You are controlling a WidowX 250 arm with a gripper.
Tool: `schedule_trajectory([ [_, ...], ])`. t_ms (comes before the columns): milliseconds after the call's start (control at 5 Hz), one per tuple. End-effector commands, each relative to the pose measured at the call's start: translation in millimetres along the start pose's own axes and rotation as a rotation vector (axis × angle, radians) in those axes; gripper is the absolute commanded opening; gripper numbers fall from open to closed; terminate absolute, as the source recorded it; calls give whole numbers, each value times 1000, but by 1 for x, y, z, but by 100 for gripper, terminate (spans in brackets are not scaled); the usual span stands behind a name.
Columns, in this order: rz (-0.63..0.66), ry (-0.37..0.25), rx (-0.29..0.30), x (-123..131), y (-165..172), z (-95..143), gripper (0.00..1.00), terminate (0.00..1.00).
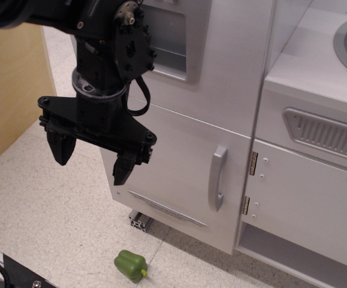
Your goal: Open low fridge
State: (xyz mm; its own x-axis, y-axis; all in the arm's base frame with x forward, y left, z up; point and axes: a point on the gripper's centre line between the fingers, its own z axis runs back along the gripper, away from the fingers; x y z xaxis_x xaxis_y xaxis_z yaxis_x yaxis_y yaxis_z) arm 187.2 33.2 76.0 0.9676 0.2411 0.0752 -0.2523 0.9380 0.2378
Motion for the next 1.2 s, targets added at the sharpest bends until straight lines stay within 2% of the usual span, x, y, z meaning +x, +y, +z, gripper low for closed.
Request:
schedule_trajectory([
  [0, 0, 0, 0, 0, 0, 0, 100, 0],
  [200, -76, -92, -80, 18, -29, -16, 100, 0],
  [400, -86, -147, -125, 36, -51, -24, 100, 0],
  [600, -115, -201, -145, 50, -73, -34, 100, 0],
  [1000, -133, -231, -177, 79, -100, -54, 100, 0],
])
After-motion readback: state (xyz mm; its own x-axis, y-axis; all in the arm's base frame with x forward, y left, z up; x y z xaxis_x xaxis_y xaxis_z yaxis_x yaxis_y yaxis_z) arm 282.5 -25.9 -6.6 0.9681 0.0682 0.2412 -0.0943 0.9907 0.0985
